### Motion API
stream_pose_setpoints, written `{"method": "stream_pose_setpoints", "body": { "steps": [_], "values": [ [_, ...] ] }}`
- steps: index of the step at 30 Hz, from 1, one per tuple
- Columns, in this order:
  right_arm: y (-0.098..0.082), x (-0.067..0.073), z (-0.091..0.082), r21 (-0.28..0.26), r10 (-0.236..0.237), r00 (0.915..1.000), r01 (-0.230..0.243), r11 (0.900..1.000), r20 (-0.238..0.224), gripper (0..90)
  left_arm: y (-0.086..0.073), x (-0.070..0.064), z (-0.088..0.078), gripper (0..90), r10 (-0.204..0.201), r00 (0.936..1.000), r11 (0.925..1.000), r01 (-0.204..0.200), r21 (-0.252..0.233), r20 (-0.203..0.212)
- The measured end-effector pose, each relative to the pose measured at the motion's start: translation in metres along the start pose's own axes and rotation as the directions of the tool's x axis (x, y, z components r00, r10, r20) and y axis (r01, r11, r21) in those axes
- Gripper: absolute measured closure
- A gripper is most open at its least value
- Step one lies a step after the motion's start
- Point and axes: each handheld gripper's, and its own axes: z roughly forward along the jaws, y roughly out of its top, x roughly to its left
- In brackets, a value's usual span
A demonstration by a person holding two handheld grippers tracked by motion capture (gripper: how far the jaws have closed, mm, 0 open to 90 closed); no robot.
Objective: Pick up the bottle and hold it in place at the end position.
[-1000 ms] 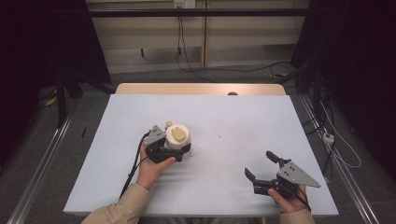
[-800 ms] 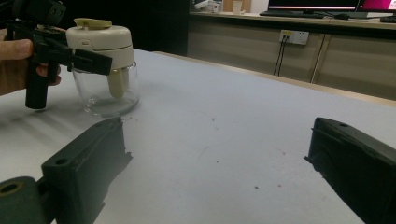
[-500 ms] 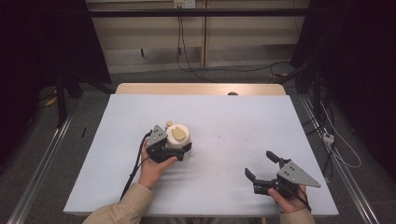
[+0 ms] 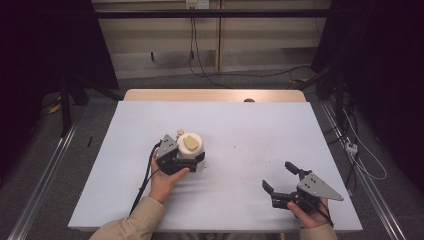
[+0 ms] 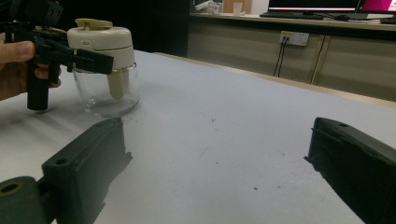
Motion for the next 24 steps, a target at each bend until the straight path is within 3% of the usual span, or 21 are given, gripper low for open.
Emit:
{"method": "stream_pose_setpoints", "body": {
  "steps": [10, 14, 24],
  "values": [
    [0.000, 0.001, 0.000, -0.002, -0.002, 1.0000, 0.002, 1.000, -0.005, 3.4, 0.005, 0.002, -0.001, 6.4, -0.016, 0.9995, 0.9992, 0.015, -0.037, -0.027],
    [0.000, 0.000, 0.000, -0.003, 0.000, 1.0000, 0.000, 1.000, -0.005, 3.4, 0.006, 0.002, 0.000, 6.5, 0.005, 0.9992, 0.9991, -0.006, -0.043, -0.039],
    [0.000, 0.001, 0.000, -0.004, -0.001, 1.0000, 0.001, 1.000, -0.008, 3.4, 0.012, 0.001, 0.006, 6.5, -0.003, 0.9993, 0.9984, 0.001, -0.056, -0.038]
  ]
}}
